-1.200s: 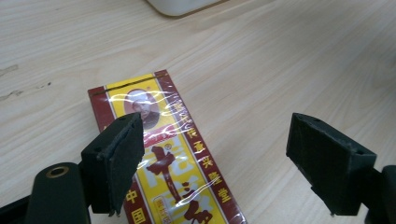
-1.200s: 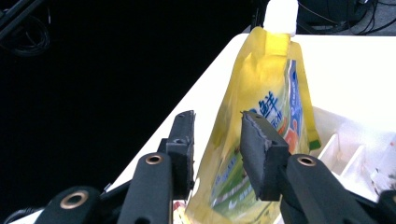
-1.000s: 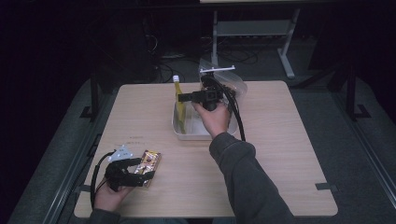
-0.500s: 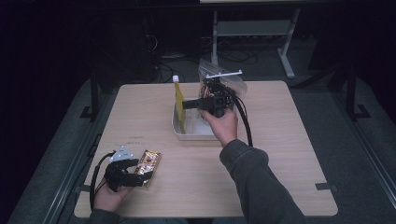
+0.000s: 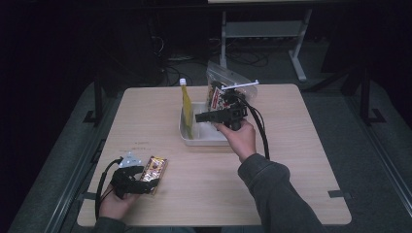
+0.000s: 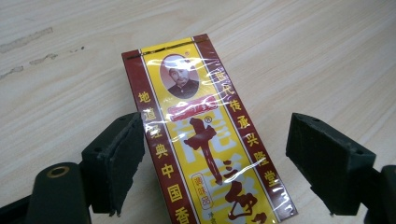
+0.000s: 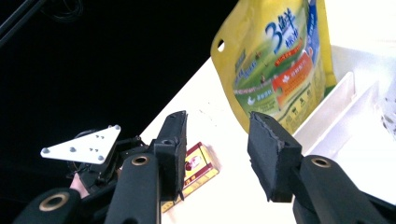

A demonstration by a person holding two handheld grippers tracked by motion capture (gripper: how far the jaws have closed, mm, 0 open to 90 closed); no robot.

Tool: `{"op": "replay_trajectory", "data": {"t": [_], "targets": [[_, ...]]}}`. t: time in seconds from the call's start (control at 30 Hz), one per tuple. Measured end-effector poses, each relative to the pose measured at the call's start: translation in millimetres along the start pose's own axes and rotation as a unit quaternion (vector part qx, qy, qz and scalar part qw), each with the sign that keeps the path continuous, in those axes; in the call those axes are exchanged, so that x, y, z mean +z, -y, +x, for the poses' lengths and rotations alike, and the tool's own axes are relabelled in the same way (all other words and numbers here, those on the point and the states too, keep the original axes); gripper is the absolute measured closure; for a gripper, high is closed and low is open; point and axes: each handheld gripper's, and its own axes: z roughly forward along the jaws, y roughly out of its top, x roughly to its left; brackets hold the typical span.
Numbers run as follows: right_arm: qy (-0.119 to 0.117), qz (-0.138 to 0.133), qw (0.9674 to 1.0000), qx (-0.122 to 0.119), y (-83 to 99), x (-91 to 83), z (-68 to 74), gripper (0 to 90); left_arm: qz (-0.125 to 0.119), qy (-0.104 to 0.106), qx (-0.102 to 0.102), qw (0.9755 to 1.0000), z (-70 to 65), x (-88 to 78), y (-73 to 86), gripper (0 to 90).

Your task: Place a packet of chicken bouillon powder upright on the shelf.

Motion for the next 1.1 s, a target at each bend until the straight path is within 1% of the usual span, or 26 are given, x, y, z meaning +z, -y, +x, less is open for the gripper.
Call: {"op": "replay_trajectory", "data": {"t": [0.17, 0.4, 0.5, 0.7, 0.8, 1.03, 1.1], "targets": [[0.008, 0.008, 0.9999, -0.001, 6.4, -2.8, -4.4, 53.7, 0.009, -0.005, -0.005, 0.9999, 1.0, 3.4, 0.2, 18.5], [0.009, 0.016, 0.9998, 0.004, 15.3, -4.2, -9.4, 51.7, 0.018, -0.007, -0.014, 0.9997, 3.7, 5.8, 1.4, 18.9], [0.011, 0.020, 0.9997, 0.002, 18.8, -4.4, -10.5, 51.6, 0.021, -0.007, -0.013, 0.9997, 3.2, 7.3, 1.3, 19.4], [0.012, 0.027, 0.9995, 0.005, 25.3, -5.3, -14.8, 50.1, 0.026, -0.006, -0.012, 0.9996, 2.3, 10.0, 1.1, 20.5], [0.014, 0.030, 0.9994, 0.006, 27.8, -6.0, -16.9, 49.5, 0.029, -0.008, -0.014, 0.9994, 2.2, 10.0, 0.6, 21.2], [0.012, 0.034, 0.9993, 0.009, 32.4, -7.1, -19.8, 48.2, 0.032, -0.008, -0.016, 0.9993, 1.5, 11.4, 0.6, 21.8], [0.009, 0.037, 0.9992, 0.010, 33.9, -6.7, -20.3, 48.1, 0.034, -0.010, -0.016, 0.9993, 1.0, 12.1, 0.7, 21.9]]}}
